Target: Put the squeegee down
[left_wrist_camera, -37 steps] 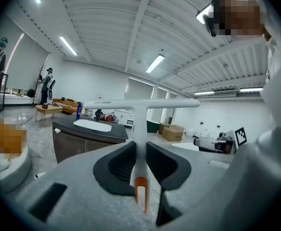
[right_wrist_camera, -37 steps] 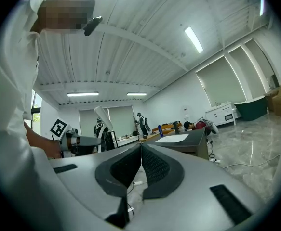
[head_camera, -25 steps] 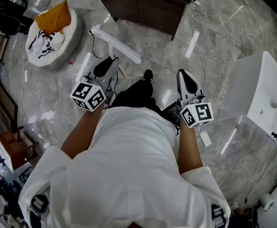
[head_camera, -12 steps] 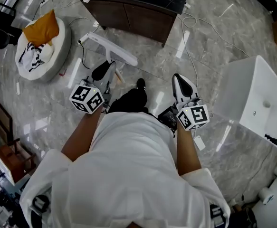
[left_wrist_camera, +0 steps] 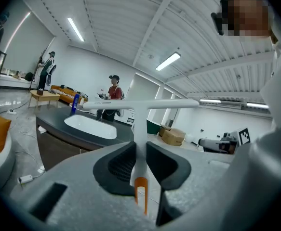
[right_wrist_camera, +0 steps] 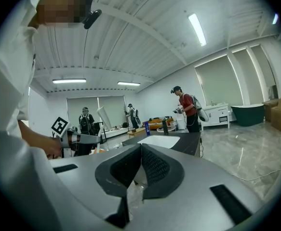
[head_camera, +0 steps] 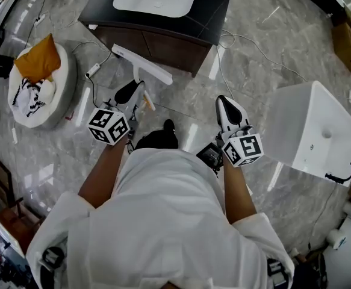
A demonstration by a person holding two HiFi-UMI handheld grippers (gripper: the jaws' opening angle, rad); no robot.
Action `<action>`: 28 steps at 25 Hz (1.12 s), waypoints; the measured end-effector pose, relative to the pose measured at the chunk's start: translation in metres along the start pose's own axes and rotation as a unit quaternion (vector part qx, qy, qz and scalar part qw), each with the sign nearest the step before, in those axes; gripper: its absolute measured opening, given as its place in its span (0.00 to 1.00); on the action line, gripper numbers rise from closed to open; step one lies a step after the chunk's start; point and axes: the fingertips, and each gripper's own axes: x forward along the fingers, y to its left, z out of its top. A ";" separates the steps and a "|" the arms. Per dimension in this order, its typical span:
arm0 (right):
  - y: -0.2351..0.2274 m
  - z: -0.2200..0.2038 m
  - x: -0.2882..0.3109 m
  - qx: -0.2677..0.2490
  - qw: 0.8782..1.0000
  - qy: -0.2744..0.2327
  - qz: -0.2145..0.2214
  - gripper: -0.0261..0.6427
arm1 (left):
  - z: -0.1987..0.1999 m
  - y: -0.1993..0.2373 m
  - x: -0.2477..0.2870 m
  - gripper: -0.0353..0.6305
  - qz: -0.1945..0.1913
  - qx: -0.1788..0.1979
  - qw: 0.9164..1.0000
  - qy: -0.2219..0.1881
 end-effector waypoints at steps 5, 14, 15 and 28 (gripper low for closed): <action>-0.025 0.023 0.027 -0.014 1.000 0.003 -0.020 0.06 | 0.018 0.022 0.039 0.17 -0.018 -0.011 1.000 0.002; -0.051 0.047 0.071 -0.021 0.999 0.005 -0.040 0.06 | 0.029 0.043 0.089 0.17 -0.058 -0.022 0.998 0.009; -0.054 0.047 0.072 -0.025 0.999 0.007 -0.042 0.06 | 0.029 0.042 0.093 0.17 -0.061 -0.022 0.998 0.009; -0.126 0.048 0.084 0.002 0.999 -0.007 -0.048 0.06 | 0.029 0.024 0.171 0.17 -0.080 -0.028 0.996 0.025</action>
